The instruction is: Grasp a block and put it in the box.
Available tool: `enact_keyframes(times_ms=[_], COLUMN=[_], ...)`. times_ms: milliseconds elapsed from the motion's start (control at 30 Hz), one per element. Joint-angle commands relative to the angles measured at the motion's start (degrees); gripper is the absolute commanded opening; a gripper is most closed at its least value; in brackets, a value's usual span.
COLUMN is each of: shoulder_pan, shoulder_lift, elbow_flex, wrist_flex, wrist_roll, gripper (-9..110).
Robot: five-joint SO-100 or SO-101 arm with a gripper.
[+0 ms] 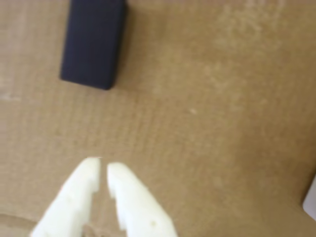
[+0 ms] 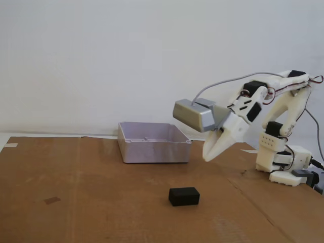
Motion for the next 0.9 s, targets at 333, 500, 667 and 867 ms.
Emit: enact_keyframes(times_ms=[333, 500, 667, 867], shoulder_pan=[-1.23, -1.32, -1.32, -1.32], shoulder_lift=[-5.63, -12.83, -19.16, -24.08], elbow_flex=[-9.49, -14.59, -21.09, -26.28], wrist_flex=[-3.08, -3.16, -3.6, -3.78], wrist_roll=[0.26, 0.26, 0.26, 0.26], gripper=[0, 0, 0, 0])
